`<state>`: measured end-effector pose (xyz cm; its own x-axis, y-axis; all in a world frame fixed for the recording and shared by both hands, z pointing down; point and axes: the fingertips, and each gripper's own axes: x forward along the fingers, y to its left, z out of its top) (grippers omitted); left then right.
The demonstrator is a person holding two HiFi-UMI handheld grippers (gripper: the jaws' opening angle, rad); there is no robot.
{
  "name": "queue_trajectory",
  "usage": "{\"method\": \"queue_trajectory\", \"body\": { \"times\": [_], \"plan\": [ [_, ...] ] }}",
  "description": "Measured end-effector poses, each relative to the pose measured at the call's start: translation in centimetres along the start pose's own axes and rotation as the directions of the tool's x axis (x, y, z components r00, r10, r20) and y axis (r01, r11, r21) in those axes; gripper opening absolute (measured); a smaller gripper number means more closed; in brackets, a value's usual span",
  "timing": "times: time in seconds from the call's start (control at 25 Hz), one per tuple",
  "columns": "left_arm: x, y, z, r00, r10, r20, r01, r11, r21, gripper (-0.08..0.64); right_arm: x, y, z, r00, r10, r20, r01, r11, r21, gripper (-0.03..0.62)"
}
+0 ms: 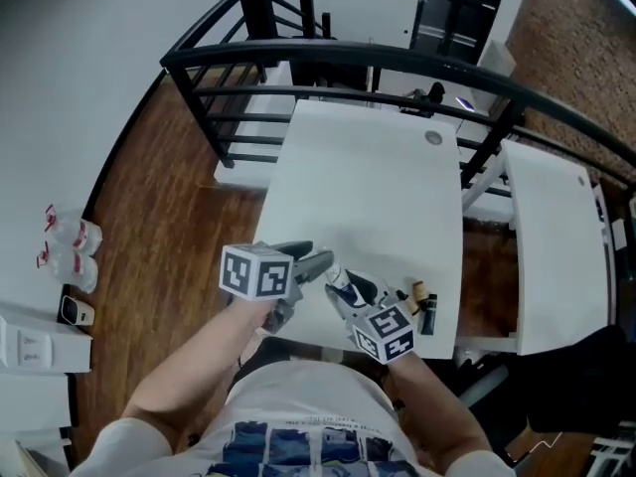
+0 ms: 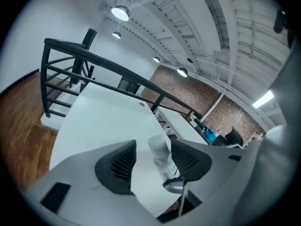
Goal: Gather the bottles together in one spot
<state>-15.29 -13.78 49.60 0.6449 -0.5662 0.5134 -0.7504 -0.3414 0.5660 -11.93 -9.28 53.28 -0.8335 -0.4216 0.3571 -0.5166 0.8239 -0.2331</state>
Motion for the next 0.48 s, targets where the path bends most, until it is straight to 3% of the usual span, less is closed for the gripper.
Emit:
{"method": "queue_trajectory", "body": {
  "times": [0.12, 0.16, 0.48],
  "plan": [
    [1.8, -2.3, 0.5, 0.997, -0.070, 0.017, 0.071, 0.995, -0.064, 0.217, -1.6, -0.4, 0.2, 0.998, -0.044, 0.033, 0.045, 0.998, -0.052, 0.192],
    [2.3, -2.9, 0.5, 0.997, -0.082, 0.016, 0.083, 0.994, -0.065, 0.158, -2.1, -0.7, 0.1, 0.997, -0.063, 0.035, 0.065, 0.996, -0.065, 0.192],
    [5.5, -6.8, 1.1, 0.993, -0.114, -0.041, 0.117, 0.990, 0.078, 0.133, -4.2, -3.7, -0.6, 0.988, -0.156, 0.009, 0.156, 0.984, -0.089, 0.201]
  ]
}}
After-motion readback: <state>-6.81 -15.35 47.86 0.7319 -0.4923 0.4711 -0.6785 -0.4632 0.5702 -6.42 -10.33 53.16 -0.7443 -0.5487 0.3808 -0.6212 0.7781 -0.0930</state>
